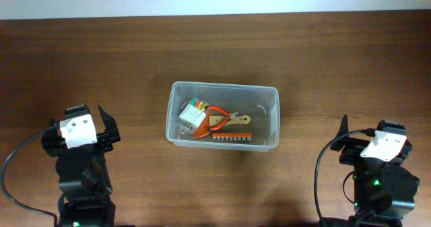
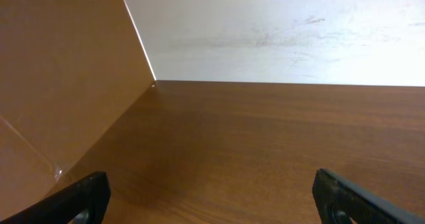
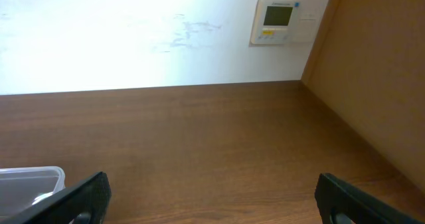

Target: Pack container

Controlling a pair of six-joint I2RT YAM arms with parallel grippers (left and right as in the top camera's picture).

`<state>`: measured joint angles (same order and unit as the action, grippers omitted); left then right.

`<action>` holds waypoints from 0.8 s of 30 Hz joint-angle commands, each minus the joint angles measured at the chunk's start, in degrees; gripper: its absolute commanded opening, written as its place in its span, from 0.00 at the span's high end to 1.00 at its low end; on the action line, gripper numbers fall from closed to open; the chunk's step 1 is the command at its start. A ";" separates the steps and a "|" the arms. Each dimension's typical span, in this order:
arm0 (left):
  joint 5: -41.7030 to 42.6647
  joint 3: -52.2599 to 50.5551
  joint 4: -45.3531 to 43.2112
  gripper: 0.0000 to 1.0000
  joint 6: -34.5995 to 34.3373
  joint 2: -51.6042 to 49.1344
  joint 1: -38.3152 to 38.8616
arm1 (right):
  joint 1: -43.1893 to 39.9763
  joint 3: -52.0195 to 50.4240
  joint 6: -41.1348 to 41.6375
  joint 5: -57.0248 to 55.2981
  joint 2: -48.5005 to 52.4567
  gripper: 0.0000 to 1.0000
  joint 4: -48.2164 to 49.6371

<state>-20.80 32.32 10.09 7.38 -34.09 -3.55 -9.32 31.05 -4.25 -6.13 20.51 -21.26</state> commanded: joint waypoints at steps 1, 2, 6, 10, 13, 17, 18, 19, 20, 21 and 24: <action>-1.53 -0.63 -0.17 0.01 -1.33 0.04 0.02 | 0.48 -0.42 0.66 -0.09 -0.55 0.01 0.02; -1.53 -0.63 -0.15 0.01 -1.33 0.04 0.02 | 0.48 -0.42 0.66 -0.09 -0.55 0.01 0.02; -1.53 -0.63 1.20 0.01 -1.33 0.04 0.02 | 0.48 -0.42 0.66 -0.09 -0.50 0.01 0.02; -1.53 -0.63 5.49 0.01 -1.33 0.04 0.02 | 0.48 -0.42 0.66 -0.09 -0.50 0.01 0.02; -1.51 -0.63 10.08 0.01 -1.33 0.02 0.02 | 0.48 -0.42 0.66 -0.09 -0.50 0.01 0.02; -1.53 -0.63 16.74 0.01 -1.33 0.02 0.02 | 0.48 -0.42 0.66 -0.09 -0.50 0.02 0.02; -1.53 -0.63 18.60 0.01 -1.33 0.02 0.02 | 0.48 -0.42 0.66 -0.09 -0.50 0.01 0.02; -1.53 -0.63 20.17 0.01 -1.33 0.02 0.00 | 0.48 -0.42 0.66 -0.09 -0.50 0.01 0.02; -1.51 -0.63 21.62 0.01 -1.33 0.02 0.02 | 0.48 -0.42 0.66 -0.09 -0.50 0.01 0.00; -1.51 -0.63 23.06 0.01 -1.33 0.02 0.02 | 0.48 -0.42 0.66 -0.09 -0.50 0.01 0.00; -1.51 -0.63 27.02 0.01 -1.33 0.02 0.02 | 0.48 -0.42 0.66 -0.09 -0.50 0.01 0.00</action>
<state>-21.69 31.90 35.42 6.33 -34.09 -3.55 -9.32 30.94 -4.29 -6.13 20.51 -21.41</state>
